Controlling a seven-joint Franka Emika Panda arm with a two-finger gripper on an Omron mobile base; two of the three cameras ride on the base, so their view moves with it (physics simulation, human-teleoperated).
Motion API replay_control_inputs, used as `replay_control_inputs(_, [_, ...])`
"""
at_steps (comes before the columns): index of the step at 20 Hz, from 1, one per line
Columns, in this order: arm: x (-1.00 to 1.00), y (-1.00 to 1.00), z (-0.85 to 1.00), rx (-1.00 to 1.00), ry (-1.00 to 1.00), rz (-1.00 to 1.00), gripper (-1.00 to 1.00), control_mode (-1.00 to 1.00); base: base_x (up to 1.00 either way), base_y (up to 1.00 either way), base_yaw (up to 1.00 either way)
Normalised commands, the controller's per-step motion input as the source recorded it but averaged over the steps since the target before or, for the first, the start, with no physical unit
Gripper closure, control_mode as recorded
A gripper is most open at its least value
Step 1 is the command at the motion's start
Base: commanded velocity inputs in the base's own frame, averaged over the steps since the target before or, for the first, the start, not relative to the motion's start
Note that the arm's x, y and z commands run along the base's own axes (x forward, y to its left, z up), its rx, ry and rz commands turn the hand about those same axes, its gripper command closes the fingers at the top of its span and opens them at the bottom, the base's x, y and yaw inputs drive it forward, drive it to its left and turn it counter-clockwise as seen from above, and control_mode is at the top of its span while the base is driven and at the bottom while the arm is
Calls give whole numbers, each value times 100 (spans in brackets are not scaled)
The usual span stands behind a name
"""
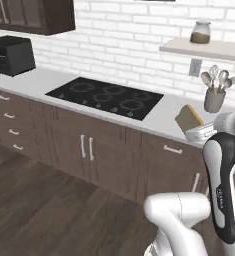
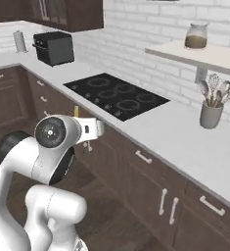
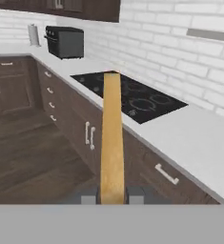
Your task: Start the toaster. Once the lever pops up, take the bread to the plate on the dining counter.
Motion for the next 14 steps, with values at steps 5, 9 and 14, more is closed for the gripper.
replay_control_inputs(5, [0,0,0,0,0,0,100,100,-8,22,98])
replay_control_inputs(9, [0,0,0,0,0,0,100,100,-1,7,100])
replay_control_inputs(14, [0,0,0,0,0,0,100,100,0,0,99])
